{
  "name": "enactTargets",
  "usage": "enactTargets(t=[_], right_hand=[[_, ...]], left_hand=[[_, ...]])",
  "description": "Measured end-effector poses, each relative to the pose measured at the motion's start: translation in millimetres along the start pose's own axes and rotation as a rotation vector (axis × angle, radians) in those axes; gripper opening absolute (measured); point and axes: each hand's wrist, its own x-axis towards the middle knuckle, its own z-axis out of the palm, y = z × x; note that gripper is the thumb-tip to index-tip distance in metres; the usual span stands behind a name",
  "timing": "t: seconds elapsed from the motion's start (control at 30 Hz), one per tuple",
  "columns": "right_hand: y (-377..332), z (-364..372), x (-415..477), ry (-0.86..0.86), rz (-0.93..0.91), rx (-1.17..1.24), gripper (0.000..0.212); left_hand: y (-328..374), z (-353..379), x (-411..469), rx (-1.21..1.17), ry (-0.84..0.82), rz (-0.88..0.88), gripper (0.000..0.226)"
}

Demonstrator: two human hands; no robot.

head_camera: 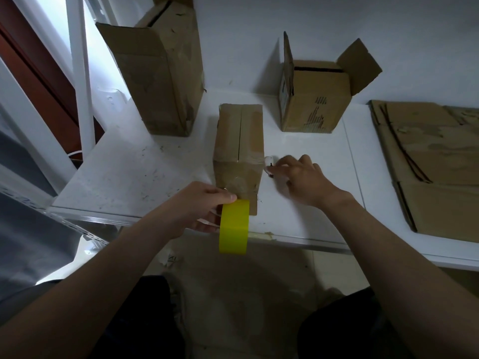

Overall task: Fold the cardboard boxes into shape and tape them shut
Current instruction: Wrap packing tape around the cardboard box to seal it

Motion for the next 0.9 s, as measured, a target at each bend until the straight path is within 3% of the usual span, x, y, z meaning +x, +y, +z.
enactTargets(t=[0.13,0.23,0.37,0.5,0.7,0.8,0.9], right_hand=[[-3,-1,1,0.089,0.072,-0.073,0.057],[-10,-5,5,0.158,0.013,-0.041,0.048],[-14,-8,14,0.051,-0.038,-0.066,0.043],[-7,-11,14,0.04,0.087,-0.06,0.035],[-4,-13,4,-0.026,0.317,0.206,0.027],[-1,-22,-3,0.271,0.373,0.181,0.025],[-15,-49,-8,0.624,0.222,0.479,0.023]], left_hand=[[-1,0,0,-0.003,0.001,0.006,0.027],[1,1,1,0.015,0.015,-0.001,0.032],[1,1,5,0.037,0.027,-0.011,0.037],[0,0,7,0.02,0.022,-0.011,0.034],[2,6,6,-0.019,-0.013,-0.04,0.025],[3,7,4,-0.019,-0.012,-0.047,0.026],[2,7,2,-0.013,-0.023,-0.051,0.029]])
